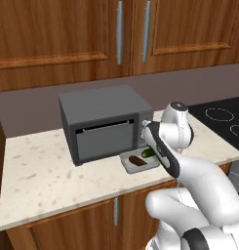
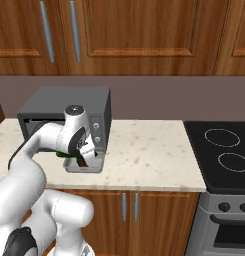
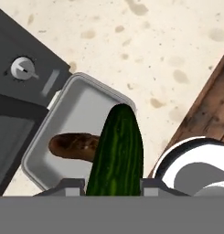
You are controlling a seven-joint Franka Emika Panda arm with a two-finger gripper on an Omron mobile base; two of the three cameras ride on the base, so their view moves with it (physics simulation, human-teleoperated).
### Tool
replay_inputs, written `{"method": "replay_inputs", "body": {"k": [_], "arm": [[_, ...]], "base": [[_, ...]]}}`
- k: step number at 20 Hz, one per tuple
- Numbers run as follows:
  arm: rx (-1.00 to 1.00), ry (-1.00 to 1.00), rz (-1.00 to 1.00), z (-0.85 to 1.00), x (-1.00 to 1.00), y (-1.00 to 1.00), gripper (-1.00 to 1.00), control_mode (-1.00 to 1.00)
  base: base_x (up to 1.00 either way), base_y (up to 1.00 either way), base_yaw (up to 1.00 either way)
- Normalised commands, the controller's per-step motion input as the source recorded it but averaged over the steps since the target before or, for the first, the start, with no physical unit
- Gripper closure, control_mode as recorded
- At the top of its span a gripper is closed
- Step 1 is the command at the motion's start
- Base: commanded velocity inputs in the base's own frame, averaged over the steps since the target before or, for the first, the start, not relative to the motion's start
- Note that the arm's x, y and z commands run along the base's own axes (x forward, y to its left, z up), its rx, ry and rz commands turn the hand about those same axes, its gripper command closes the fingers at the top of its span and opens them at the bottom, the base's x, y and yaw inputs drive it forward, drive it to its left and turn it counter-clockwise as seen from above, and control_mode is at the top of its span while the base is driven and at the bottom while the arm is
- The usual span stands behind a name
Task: Take the sweet potato and cucumber out of the freezer and place them in the tupperware container on the counter. Then put the tupperware containing the vegetables back in the freezer.
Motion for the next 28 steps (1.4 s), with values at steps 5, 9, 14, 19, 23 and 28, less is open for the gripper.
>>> {"method": "replay_inputs", "body": {"k": [5,9,14,19,23,28], "arm": [[0.00,0.00,-0.08,-0.50,0.35,0.00,1.00,-1.00],[0.00,0.00,-0.07,-0.44,0.34,0.01,1.00,-1.00],[0.00,0.00,-0.08,-0.32,0.32,0.03,1.00,-1.00],[0.00,0.00,-0.08,-0.21,0.36,0.14,1.00,-1.00],[0.00,0.02,-0.06,-0.15,0.16,0.16,1.00,-1.00],[0.00,0.00,-0.06,-0.04,-0.13,0.17,-1.00,-1.00]], "base": [[0.00,0.00,0.00],[0.00,0.00,0.00],[0.00,0.00,0.00],[0.00,0.00,0.00],[0.00,0.00,0.00],[0.00,0.00,0.00]]}}
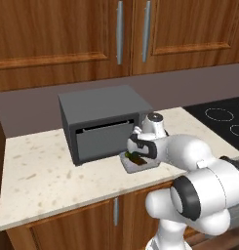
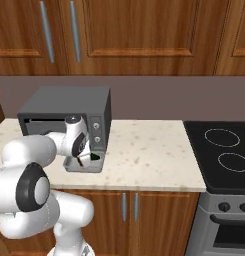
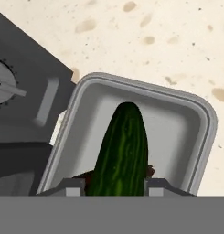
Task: Take the sweet potato and cucumber out of the freezer and place them in the tupperware container on the counter. Then put the tupperware containing the vegetables back in the freezer.
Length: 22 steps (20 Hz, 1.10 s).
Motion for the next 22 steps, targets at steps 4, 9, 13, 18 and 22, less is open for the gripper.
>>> {"method": "replay_inputs", "body": {"k": [4,9,13,18,22], "arm": [[0.01,0.00,-0.08,0.00,-0.42,-0.06,-1.00,-1.00],[0.02,0.00,-0.06,0.06,-0.27,-0.13,-1.00,-1.00],[0.03,-0.02,-0.02,0.56,-0.13,-0.33,-1.00,-1.00],[0.04,-0.04,0.09,0.94,-0.12,-0.54,-1.00,-1.00],[0.01,0.00,0.33,0.36,0.00,-0.50,-1.00,-1.00]], "base": [[0.00,0.00,0.00],[0.00,0.00,0.00],[0.00,0.00,0.00],[0.00,0.00,0.00],[0.00,0.00,0.00]]}}
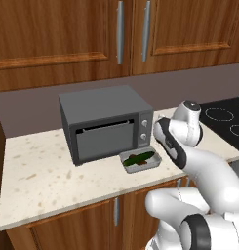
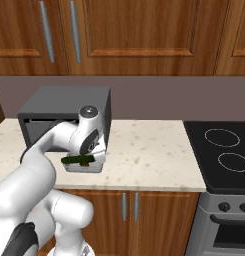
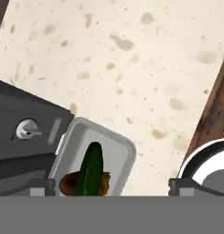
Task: Take the sweet potato and cucumber out of the freezer and place them in the tupperware container on the counter. Then put the tupperware containing the vegetables back in the freezer.
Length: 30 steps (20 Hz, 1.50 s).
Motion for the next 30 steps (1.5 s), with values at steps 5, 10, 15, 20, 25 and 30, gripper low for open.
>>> {"method": "replay_inputs", "body": {"k": [5,10,15,20,25,30], "arm": [[-0.10,0.01,0.49,-0.21,0.00,-0.09,-1.00,-1.00],[-0.16,0.00,0.41,-0.38,0.00,0.08,-1.00,-1.00],[-0.12,0.00,0.22,-0.33,0.02,0.02,-1.00,-1.00],[-0.03,0.00,0.16,-0.40,0.02,0.00,-1.00,-1.00],[0.00,0.00,0.11,-0.37,0.30,0.00,-1.00,-1.00],[-0.02,0.00,0.09,-0.16,0.54,0.00,-1.00,-1.00]], "base": [[0.00,0.00,0.00],[0.00,0.00,0.00],[0.00,0.00,0.00],[0.00,0.00,0.00],[0.00,0.00,0.00],[0.00,0.00,0.00]]}}
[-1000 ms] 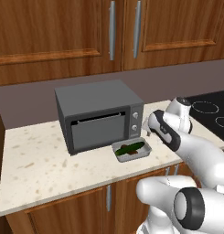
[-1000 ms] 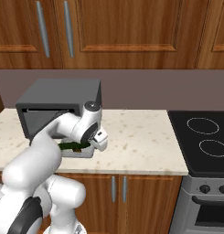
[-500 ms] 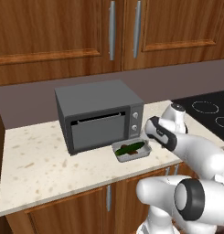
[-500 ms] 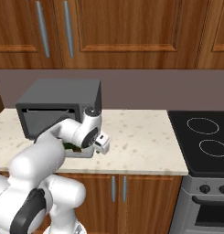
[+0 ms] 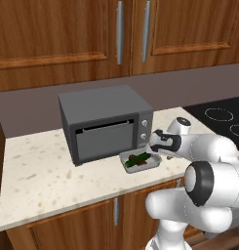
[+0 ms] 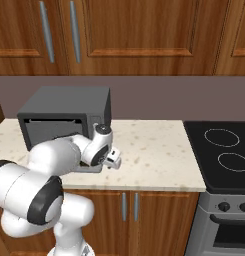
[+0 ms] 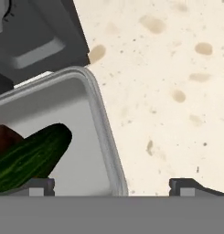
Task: Take the sweet potato and cucumber out of the freezer and place them in the tupperware container on the counter. Then put the tupperware containing the vegetables back in the freezer.
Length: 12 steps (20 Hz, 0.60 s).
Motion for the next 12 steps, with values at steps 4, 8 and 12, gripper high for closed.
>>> {"method": "replay_inputs", "body": {"k": [4,8,12], "arm": [[-0.02,0.00,0.06,-0.10,0.59,0.00,-1.00,-1.00],[-0.02,0.00,0.06,-0.13,0.33,-0.07,-1.00,-1.00],[0.00,0.00,0.07,-0.16,-0.01,-0.24,-1.00,-1.00]], "base": [[0.00,0.00,0.00],[0.00,0.00,0.00],[0.00,0.00,0.00]]}}
